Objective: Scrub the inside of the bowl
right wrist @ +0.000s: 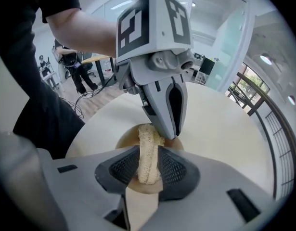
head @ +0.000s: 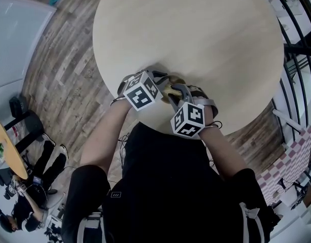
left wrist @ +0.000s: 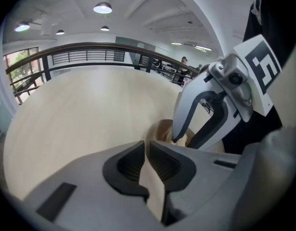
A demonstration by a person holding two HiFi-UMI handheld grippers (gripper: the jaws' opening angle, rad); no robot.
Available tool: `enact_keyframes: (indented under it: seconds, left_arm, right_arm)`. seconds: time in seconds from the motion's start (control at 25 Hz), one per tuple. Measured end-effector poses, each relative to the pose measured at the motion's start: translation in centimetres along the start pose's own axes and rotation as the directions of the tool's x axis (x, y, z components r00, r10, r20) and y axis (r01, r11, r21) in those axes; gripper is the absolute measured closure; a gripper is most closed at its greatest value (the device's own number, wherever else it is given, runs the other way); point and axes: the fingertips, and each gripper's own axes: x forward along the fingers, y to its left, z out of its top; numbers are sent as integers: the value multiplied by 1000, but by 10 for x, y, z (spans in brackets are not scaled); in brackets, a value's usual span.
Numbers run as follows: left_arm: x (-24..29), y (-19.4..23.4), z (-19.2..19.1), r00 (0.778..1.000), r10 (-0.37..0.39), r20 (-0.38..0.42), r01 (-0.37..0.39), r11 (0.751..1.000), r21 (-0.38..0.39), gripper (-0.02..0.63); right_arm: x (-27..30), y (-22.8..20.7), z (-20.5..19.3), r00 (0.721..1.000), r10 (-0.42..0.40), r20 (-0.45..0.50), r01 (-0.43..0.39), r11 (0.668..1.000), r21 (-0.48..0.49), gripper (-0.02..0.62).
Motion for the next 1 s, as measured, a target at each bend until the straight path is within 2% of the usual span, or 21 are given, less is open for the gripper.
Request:
enact_keyframes:
  seconds: [0.24, 0.44, 0.52, 0.64, 0.72, 0.76, 0.84, 1.0]
  left_arm:
    - [-3, 2, -6, 999, 4, 44, 3, 988, -155, 571]
    - [-10, 3, -14, 997, 26, 72, -7, 968, -250, 573]
    - [-14, 3, -16, 994, 49, 97, -16, 949, -316, 573]
    - [-20, 5, -20, 984, 105, 141, -35, 903, -428, 572]
    - [-25, 8, -21, 979, 135, 151, -50, 884, -465, 572]
    - [-28, 9, -21, 979, 141, 148, -58, 887, -458, 572]
    - [-32, 10, -15, 981, 135, 141, -68, 912, -405, 572]
    - [-29, 13, 3, 991, 80, 107, -52, 969, -243, 572]
  right_arm:
    - [14, -2, -11, 997, -26, -68, 25, 1000, -15, 480]
    - [21, -12, -9, 998, -52, -47, 50, 998, -37, 508]
    - [21, -19, -8, 996, -82, -41, 81, 996, -35, 511]
    - [20, -25, -3, 991, -128, -39, 126, 990, -61, 514]
    - [17, -24, 0, 988, -150, -31, 147, 984, -96, 515]
    - [15, -23, 1, 987, -157, -26, 153, 982, -113, 517]
    - [10, -22, 4, 987, -163, -12, 160, 977, -141, 518]
    - [-1, -14, 10, 991, -134, 12, 134, 972, -195, 518]
